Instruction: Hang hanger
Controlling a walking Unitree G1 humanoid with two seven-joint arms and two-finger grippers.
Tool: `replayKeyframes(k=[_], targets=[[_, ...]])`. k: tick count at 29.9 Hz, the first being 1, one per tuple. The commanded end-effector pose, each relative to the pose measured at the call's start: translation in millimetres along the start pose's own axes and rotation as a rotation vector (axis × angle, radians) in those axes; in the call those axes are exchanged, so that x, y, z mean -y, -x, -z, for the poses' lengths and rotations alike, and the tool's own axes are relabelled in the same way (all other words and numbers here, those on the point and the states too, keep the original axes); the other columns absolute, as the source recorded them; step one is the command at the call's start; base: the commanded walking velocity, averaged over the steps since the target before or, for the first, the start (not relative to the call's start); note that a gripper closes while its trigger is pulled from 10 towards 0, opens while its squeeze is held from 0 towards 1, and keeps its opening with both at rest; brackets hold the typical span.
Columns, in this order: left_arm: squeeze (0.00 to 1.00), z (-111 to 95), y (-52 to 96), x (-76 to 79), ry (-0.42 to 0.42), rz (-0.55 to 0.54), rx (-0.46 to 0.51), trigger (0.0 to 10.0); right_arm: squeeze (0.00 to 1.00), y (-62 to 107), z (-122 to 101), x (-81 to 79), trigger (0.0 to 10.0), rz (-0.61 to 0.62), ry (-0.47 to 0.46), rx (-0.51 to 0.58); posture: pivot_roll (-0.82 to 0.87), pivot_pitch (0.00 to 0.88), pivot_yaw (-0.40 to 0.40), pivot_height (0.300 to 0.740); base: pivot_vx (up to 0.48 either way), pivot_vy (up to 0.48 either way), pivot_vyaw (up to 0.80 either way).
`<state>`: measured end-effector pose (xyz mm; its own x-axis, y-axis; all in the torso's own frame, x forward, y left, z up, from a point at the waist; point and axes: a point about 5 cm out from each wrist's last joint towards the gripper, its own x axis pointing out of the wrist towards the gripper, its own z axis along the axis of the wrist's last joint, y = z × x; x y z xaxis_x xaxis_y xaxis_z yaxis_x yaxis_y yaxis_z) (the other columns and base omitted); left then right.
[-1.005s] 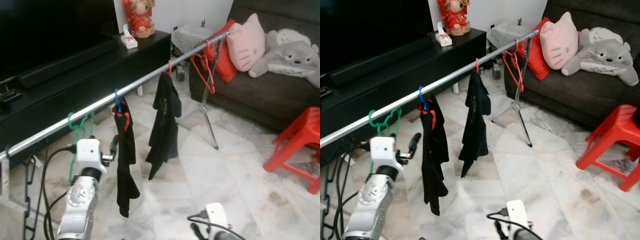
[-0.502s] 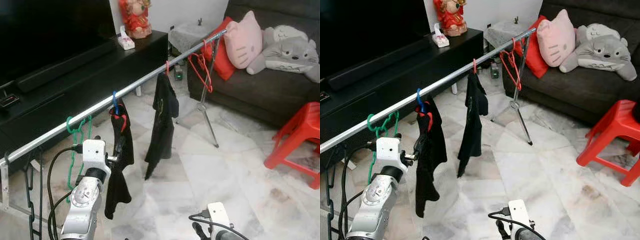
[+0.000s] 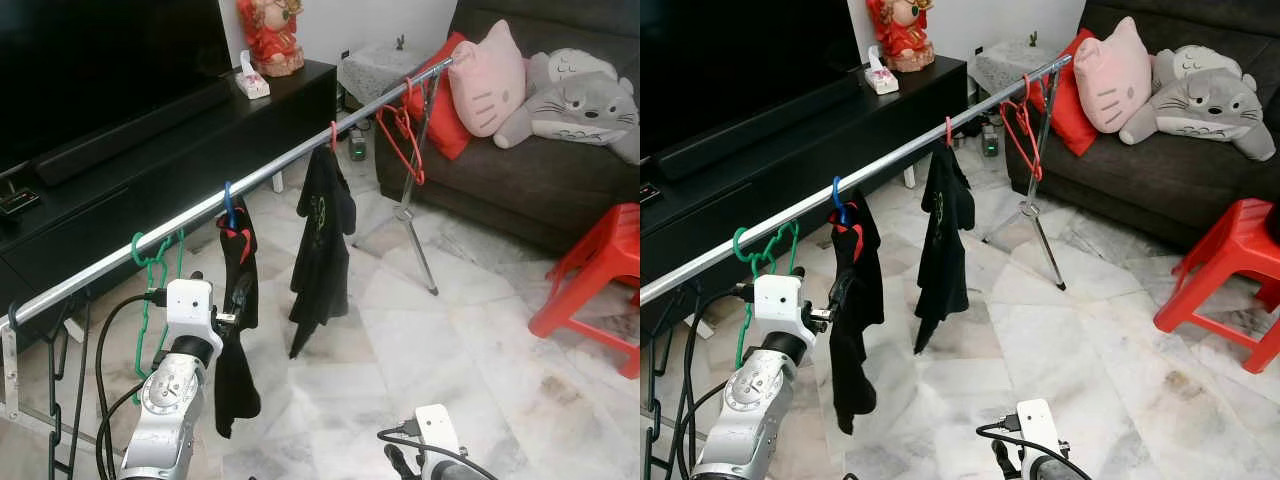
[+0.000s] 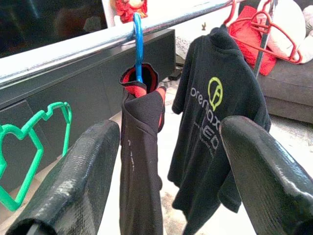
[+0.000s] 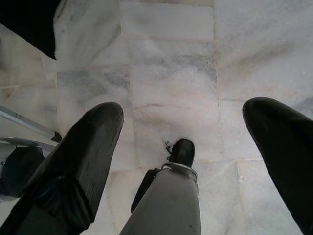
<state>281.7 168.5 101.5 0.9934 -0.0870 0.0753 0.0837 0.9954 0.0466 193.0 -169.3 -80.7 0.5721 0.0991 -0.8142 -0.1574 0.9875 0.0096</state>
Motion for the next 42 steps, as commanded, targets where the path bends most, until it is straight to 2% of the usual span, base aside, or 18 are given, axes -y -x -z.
replayKeyframes(k=[1, 31, 42], targets=[[0.00, -0.2, 1.6, 1.2, -0.024, 0.027, -0.009, 10.0, 0.00, -0.1, 0.2, -1.4, 10.0, -0.004, -0.001, 0.002, -0.10, 0.000, 0.042, 0.740, 0.262, 0.000, 0.00], [0.00, 2.3, 2.5, 8.4, -0.047, 0.092, -0.025, 10.0, 0.00, -0.1, 0.2, -1.4, 10.0, -0.007, 0.002, 0.000, -0.10, 0.000, 0.042, 0.740, 0.323, 0.000, 0.00], [0.00, 11.0, 10.5, 8.0, -0.137, 0.158, -0.082, 10.0, 0.00, -0.1, 0.3, -1.5, 10.0, -0.008, 0.001, -0.001, -0.10, 0.000, 0.042, 0.740, 0.110, 0.000, 0.00]])
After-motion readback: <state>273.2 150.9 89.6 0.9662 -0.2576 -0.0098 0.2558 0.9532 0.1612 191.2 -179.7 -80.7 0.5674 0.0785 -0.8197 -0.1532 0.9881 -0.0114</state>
